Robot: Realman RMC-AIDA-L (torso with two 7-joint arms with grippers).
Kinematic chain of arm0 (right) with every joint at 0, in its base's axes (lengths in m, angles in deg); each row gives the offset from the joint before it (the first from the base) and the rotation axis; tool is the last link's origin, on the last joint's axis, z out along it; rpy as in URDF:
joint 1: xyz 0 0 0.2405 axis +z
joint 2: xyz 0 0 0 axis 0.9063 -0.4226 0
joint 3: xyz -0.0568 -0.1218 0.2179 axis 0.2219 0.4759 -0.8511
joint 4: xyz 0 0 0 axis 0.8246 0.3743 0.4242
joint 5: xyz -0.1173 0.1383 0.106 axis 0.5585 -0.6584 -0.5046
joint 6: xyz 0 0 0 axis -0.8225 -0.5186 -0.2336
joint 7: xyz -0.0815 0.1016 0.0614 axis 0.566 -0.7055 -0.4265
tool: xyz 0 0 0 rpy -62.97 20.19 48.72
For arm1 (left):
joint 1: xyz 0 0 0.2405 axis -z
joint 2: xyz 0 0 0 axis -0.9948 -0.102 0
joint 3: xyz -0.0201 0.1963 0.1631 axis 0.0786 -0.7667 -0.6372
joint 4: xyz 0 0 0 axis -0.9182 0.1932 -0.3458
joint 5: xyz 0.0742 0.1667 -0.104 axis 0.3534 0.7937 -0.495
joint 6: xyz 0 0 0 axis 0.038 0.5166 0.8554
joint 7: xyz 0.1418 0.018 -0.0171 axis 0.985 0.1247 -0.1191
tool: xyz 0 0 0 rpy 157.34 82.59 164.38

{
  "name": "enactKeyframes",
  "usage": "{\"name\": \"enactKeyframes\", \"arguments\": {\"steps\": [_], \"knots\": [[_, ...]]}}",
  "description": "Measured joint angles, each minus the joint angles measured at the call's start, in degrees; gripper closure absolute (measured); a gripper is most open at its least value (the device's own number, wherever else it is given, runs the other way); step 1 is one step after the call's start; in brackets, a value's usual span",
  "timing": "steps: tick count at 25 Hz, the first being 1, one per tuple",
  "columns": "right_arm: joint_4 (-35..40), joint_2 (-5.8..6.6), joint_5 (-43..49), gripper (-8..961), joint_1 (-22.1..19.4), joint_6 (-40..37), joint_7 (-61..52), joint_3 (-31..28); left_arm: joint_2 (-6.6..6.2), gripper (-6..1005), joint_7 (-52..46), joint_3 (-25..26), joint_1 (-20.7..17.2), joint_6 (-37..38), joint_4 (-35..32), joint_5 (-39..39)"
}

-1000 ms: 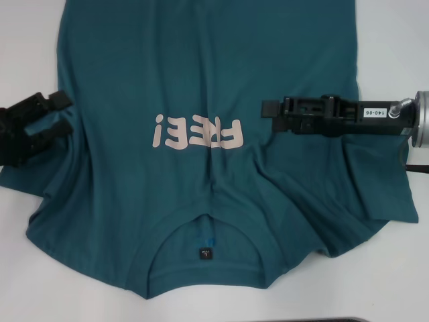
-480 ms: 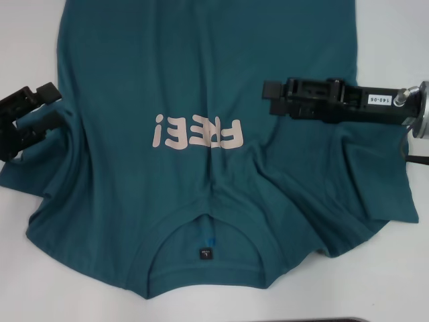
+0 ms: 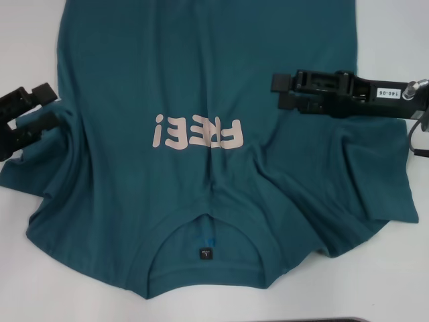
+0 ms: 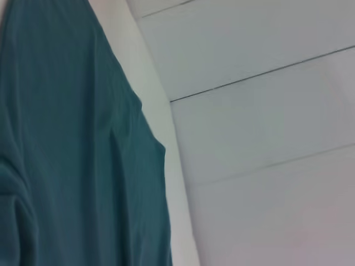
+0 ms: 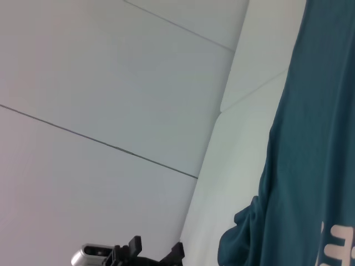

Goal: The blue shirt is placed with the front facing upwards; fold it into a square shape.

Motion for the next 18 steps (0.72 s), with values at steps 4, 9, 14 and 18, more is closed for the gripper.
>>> {"name": "enactKeyframes", "arguments": {"steps": [4, 9, 14, 18], "knots": [[-0.19, 0.31, -0.08, 73, -0.29, -0.03, 0.68, -0.2, -1.74, 242, 0.01, -0.22, -0.2, -3.08, 0.45, 0.68], [-0.07, 0.5, 0.3, 73, -0.49, 0.31, 0.66, 0.25, -3.32, 246, -0.58, -0.22, -0.47, -8.94, 0.6, 2.93], [0.0, 0.52, 0.35, 73, -0.52, 0.91, 0.8, 0.27, -3.23, 249, -1.91, -0.25, -0.67, -14.02, 0.76, 5.91], [0.03, 0.52, 0.36, 73, -0.56, 1.04, 0.8, -0.02, -2.92, 250, -1.57, -0.24, -0.85, -15.78, 0.93, 6.28]]}}
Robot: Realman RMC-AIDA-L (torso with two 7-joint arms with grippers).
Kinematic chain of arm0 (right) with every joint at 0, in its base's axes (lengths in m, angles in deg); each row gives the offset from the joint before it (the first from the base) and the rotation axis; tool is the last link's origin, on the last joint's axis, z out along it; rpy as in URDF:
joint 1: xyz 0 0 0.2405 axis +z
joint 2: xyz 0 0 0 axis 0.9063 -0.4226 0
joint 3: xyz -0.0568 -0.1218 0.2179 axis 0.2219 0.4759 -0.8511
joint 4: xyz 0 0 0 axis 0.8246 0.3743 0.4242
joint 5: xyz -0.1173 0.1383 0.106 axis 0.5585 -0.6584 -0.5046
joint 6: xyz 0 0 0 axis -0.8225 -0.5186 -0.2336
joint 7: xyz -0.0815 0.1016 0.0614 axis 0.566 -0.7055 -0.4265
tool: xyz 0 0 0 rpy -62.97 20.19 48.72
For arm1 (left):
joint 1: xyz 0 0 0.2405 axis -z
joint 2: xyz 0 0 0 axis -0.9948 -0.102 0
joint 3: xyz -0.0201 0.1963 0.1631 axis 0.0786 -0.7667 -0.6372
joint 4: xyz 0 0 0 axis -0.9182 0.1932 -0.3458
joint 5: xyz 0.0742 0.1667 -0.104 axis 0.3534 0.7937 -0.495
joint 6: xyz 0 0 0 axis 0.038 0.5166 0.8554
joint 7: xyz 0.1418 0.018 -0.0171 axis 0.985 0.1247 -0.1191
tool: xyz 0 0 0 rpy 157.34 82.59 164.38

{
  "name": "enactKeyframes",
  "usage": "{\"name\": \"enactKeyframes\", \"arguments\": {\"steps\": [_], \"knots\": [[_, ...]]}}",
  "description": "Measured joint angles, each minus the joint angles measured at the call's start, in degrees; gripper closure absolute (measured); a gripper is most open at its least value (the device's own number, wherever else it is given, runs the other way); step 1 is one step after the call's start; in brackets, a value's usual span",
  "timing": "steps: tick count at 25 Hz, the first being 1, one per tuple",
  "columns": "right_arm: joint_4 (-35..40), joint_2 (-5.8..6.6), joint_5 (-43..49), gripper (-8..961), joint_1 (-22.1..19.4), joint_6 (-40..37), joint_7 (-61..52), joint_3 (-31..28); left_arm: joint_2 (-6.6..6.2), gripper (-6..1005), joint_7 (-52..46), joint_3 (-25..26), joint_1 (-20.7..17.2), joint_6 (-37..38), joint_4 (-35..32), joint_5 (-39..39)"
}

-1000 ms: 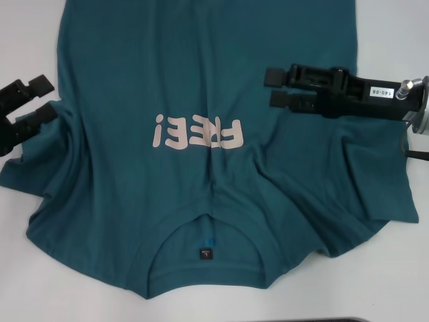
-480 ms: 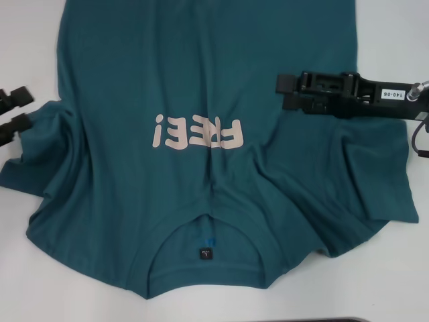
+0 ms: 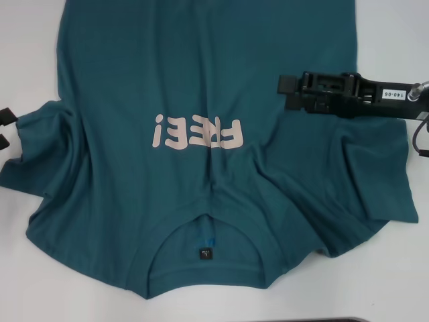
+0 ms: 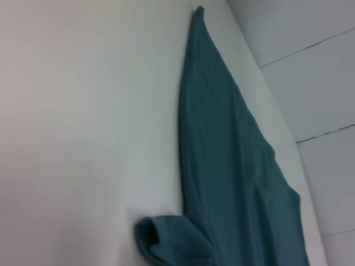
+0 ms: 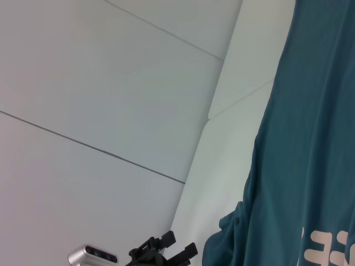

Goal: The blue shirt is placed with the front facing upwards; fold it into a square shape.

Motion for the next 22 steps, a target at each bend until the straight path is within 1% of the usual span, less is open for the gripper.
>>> {"name": "enactKeyframes", "arguments": {"steps": [3, 9, 17, 22], "knots": [[0.0, 0.0, 0.0, 74, -0.11, 0.01, 0.0, -0.15, 0.08, 253, 0.07, 0.02, 0.06, -1.13, -0.16, 0.83], [0.0, 0.0, -0.29, 74, -0.53, -0.01, -0.06, -0.62, 0.86, 260, 0.09, -0.44, 0.26, -3.28, -0.38, 1.19], [-0.07, 0.09, -0.43, 74, -1.13, -0.24, -0.08, -1.67, 1.14, 274, 0.09, -1.35, 0.99, -3.94, -0.74, 1.23], [-0.09, 0.09, -0.45, 75, -1.28, -0.43, -0.07, -1.74, 1.35, 283, -0.4, -3.6, 1.24, -5.42, -0.94, 1.23]]}}
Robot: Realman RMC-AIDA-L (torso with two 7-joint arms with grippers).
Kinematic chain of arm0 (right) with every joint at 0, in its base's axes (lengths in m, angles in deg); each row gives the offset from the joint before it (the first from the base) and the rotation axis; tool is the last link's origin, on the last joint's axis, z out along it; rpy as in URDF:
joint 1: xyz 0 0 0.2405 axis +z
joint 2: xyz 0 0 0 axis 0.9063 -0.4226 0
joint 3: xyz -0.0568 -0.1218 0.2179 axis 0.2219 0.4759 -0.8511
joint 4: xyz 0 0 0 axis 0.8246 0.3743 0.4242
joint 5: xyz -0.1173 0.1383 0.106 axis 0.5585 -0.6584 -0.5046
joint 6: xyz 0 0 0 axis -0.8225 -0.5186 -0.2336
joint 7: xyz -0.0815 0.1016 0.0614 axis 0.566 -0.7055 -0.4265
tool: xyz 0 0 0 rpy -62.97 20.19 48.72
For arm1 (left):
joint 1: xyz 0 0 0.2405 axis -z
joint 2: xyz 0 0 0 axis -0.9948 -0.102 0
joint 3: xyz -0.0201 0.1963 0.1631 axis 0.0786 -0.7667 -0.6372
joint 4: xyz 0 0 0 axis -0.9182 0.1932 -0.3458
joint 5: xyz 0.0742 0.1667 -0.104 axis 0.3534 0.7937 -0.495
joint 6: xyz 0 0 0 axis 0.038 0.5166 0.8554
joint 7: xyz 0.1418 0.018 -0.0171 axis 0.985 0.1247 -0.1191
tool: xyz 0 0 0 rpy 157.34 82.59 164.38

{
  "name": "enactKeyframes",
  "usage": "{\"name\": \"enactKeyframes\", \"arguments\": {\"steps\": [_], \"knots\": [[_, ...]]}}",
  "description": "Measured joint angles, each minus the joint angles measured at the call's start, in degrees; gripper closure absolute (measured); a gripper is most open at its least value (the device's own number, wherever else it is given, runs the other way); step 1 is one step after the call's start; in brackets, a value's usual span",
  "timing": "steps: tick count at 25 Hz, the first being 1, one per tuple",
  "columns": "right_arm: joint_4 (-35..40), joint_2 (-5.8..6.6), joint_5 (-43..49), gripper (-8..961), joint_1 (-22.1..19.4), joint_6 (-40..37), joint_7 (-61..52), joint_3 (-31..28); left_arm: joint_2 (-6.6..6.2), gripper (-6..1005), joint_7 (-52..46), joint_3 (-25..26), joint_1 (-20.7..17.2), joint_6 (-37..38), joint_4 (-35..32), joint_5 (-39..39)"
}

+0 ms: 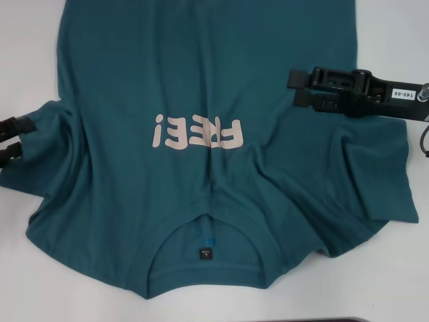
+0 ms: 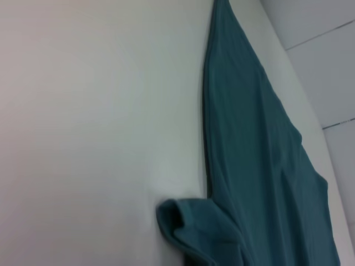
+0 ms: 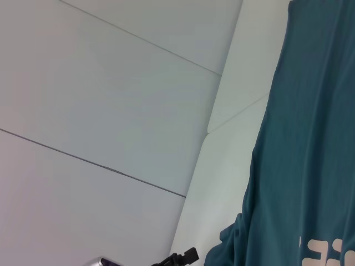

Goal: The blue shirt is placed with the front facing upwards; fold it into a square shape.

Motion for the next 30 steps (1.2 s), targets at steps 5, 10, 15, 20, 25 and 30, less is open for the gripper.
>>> {"name": "enactKeyframes", "arguments": {"steps": [5, 10, 15, 20, 25, 30], "knots": [[0.0, 0.0, 0.0, 75, 0.01, 0.0, -0.12, -0.33, 0.25, 291, -0.04, -0.93, 0.58, 0.08, -0.17, 0.0], [-0.01, 0.0, 0.0, 75, 0.05, -0.07, -0.18, -1.24, 0.43, 339, -1.82, -3.35, 1.19, 0.35, -0.18, 0.36], [-0.03, 0.0, 0.0, 75, -0.03, -0.18, -0.38, -1.59, 0.85, 413, -2.52, -3.61, 0.82, 0.21, 0.97, 1.03], [-0.24, 0.0, 0.0, 76, 0.15, -0.18, -0.45, -1.67, 0.9, 491, -2.92, -3.65, 0.7, -0.01, 1.06, 1.38], [-0.33, 0.0, 0.0, 76, 0.08, -0.24, -0.49, -1.69, 0.89, 716, -2.99, -3.67, 0.89, -0.03, 1.1, 1.4], [-0.35, 0.0, -0.03, 76, -0.11, -0.26, -0.5, -2.17, 0.87, 901, -3.02, -3.37, 1.11, 0.42, 1.13, 1.39]]}}
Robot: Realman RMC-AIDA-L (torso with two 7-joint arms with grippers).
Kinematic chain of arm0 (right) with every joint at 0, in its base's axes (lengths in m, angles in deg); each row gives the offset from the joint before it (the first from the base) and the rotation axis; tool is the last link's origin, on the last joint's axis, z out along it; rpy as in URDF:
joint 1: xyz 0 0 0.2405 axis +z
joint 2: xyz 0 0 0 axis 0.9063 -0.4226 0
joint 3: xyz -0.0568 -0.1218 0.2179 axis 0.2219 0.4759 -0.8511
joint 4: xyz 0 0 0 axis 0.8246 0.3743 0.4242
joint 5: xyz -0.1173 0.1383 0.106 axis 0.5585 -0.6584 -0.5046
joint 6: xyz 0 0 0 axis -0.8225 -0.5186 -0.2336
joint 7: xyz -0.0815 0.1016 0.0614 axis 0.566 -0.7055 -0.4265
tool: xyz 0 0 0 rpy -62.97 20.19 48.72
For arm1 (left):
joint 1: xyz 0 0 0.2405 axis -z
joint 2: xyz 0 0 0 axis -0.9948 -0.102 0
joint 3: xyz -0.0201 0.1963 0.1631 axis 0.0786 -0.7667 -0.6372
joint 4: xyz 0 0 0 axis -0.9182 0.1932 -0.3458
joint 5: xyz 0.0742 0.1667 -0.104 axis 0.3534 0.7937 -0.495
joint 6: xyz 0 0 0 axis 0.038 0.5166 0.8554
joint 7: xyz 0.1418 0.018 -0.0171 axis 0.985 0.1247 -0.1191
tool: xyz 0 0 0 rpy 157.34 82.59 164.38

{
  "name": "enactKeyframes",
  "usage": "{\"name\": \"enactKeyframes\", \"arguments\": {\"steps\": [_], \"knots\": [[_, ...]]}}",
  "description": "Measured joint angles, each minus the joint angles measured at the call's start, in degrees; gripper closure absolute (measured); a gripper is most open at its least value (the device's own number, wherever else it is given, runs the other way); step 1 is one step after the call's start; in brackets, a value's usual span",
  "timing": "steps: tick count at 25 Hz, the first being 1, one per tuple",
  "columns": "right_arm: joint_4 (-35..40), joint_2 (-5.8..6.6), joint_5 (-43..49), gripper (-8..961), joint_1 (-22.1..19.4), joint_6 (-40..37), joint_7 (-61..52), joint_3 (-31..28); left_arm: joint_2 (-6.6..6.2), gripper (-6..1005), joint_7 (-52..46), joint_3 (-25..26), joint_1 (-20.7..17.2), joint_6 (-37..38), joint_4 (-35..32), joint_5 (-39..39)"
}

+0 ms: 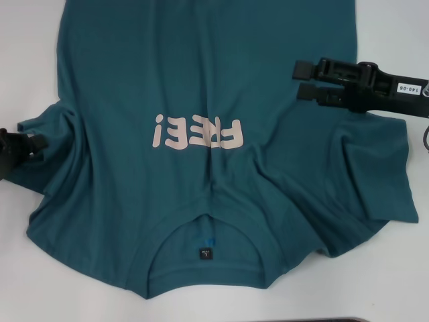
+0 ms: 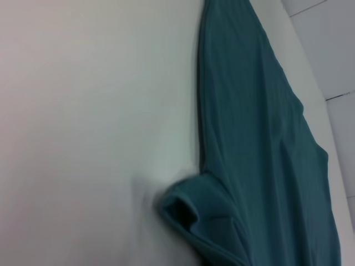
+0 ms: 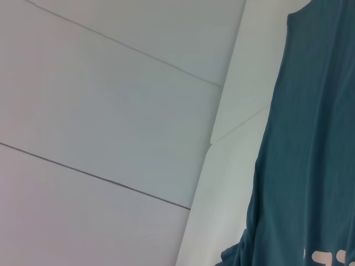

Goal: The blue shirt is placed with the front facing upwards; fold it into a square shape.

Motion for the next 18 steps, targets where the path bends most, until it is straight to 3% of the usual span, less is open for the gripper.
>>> {"name": "enactKeyframes", "arguments": {"steps": [6, 12, 18], "knots": [[0.0, 0.0, -0.05, 77, -0.01, 0.0, -0.06, -0.03, -0.65, 985, -0.17, 0.44, -0.59, 0.38, 0.0, -0.3], [-0.08, 0.0, -0.06, 77, -0.02, -0.06, -0.09, -0.03, -2.66, 987, -0.67, 5.1, -1.01, 0.41, 0.09, -0.35], [-0.09, 0.0, -0.06, 77, -0.07, -0.09, -0.09, -0.03, -4.49, 988, -1.87, 5.47, -0.33, 0.99, 0.09, -0.23]]}}
